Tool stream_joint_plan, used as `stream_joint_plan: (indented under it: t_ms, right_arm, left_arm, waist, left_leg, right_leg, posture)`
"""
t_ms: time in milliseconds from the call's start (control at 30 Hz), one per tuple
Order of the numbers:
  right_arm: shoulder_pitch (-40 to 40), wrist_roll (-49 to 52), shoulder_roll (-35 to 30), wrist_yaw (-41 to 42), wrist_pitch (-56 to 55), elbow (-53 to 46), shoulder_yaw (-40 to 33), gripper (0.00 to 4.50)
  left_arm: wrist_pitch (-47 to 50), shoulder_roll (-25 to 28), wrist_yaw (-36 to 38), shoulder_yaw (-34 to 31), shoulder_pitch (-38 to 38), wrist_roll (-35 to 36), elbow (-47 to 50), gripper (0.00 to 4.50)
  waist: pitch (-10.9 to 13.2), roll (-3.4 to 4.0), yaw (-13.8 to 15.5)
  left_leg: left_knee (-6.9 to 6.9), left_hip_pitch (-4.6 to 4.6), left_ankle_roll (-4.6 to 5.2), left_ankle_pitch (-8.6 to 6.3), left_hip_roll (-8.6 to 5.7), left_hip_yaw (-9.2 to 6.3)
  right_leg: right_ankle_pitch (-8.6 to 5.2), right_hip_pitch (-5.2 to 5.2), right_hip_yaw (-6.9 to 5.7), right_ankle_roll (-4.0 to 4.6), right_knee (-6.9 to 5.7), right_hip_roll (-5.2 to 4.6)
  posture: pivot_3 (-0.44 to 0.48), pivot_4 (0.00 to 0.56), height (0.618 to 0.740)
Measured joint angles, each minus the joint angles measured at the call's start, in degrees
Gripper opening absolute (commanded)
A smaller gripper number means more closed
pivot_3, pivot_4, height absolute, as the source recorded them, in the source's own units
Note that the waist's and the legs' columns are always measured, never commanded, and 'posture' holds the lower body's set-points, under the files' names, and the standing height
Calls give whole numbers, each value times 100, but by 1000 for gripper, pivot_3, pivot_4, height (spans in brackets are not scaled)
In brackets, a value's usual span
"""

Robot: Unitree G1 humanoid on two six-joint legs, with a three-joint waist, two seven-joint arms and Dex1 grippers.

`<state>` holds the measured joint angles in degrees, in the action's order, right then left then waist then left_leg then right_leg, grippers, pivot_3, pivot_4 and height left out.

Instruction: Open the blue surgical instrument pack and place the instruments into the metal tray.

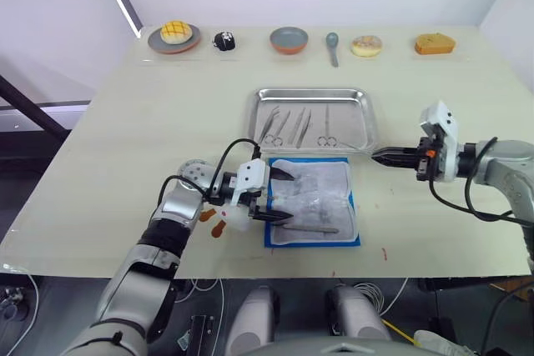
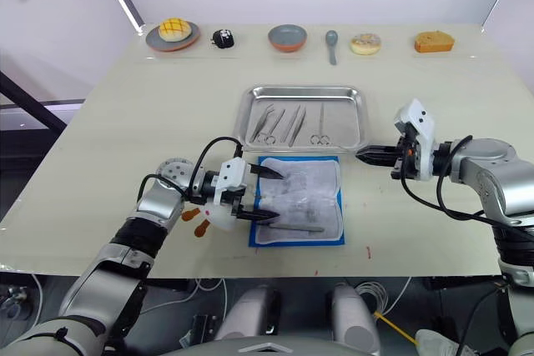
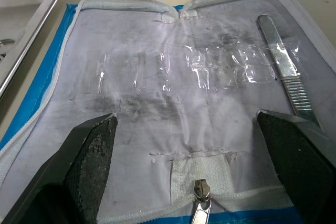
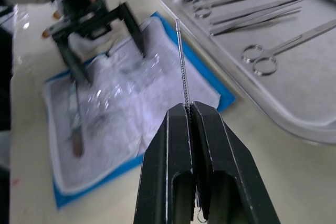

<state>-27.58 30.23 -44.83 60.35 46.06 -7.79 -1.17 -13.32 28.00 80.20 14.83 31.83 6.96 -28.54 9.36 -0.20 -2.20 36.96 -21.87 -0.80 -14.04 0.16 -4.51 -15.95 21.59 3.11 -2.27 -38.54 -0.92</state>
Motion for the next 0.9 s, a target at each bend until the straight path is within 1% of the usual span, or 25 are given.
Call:
stream_joint_plan:
  t_ms: [67, 133, 167, 267, 367, 533, 567, 733, 900]
  right_arm:
    - [-19, 26, 3, -140, 111, -36, 0, 75]
    - [-164, 27, 220, -456, 307, -30, -6, 75]
    - [-441, 19, 632, -982, 603, -20, -7, 75]
    - [-964, -98, 1328, -1988, 1093, -8, -2, 75]
    - [-1305, -269, 1934, -2838, 1337, 153, -4, 75]
    - [-1458, -646, 2398, -3721, 1360, 731, -12, 75]
    - [-1467, -673, 2422, -3767, 1360, 776, -22, 75]
    - [-1834, -1027, 2975, -4563, 1194, 1571, -235, 75]
    - [-1973, -1200, 3380, -4984, 962, 2160, -338, 75]
  left_arm:
    - [0, -12, 0, 0, -1, 0, 8, 4500]
    - [0, 16, 6, -35, -20, 1, 3, 4500]
    - [2, 20, 6, -40, -22, -1, -7, 4500]
    - [0, -25, -5, -26, -18, -3, 2, 4500]
    - [-1, -50, 1, -17, -17, -2, 19, 4500]
    - [-1, -48, -2, -25, -25, -2, 28, 4500]
    - [-1, -47, -3, -26, -26, -3, 28, 4500]
    - [1, -26, -20, -63, -58, -3, 30, 4500]
    - [1, -43, -37, -64, -62, -2, 40, 4500]
  waist:
    - [0, 0, 4]
    - [0, 0, -19]
    - [0, 2, -44]
    - [-2, 4, -27]
    - [-2, 4, -11]
    - [-2, 5, -13]
    - [-2, 5, -16]
    - [-3, 7, -33]
    - [-3, 8, -31]
  left_leg:
    - [-1, -3, 1, -1, 0, -2]
    - [-2, 0, 2, -1, 1, 1]
    - [-8, 7, 2, -1, 0, 2]
    - [-9, 2, 2, -1, 4, 0]
    - [-11, -6, 2, -1, 2, -5]
    - [-12, -8, 3, -1, -2, -7]
    - [-13, -7, 3, -1, -2, -6]
    - [-13, 2, 3, -1, -2, 1]
    - [-14, -2, 3, -1, -2, 2]
  right_leg:
    - [0, 0, -2, 0, 5, 0]
    - [1, 1, 2, 1, 4, 0]
    - [1, 5, 17, 1, 1, 2]
    - [1, 10, 8, 2, -4, 7]
    - [2, 11, -1, 4, 1, 3]
    - [2, 12, 0, 4, 3, -3]
    - [2, 12, -1, 4, 1, -2]
    - [1, 12, 4, 4, -9, 3]
    - [2, 13, 4, 4, -7, 2]
  posture:
    - [0, 150, 740]
    - [0, 150, 740]
    - [0, 150, 740]
    - [0, 150, 740]
    - [0, 150, 740]
    - [0, 150, 740]
    - [0, 150, 740]
    - [0, 150, 740]
    - [0, 150, 740]
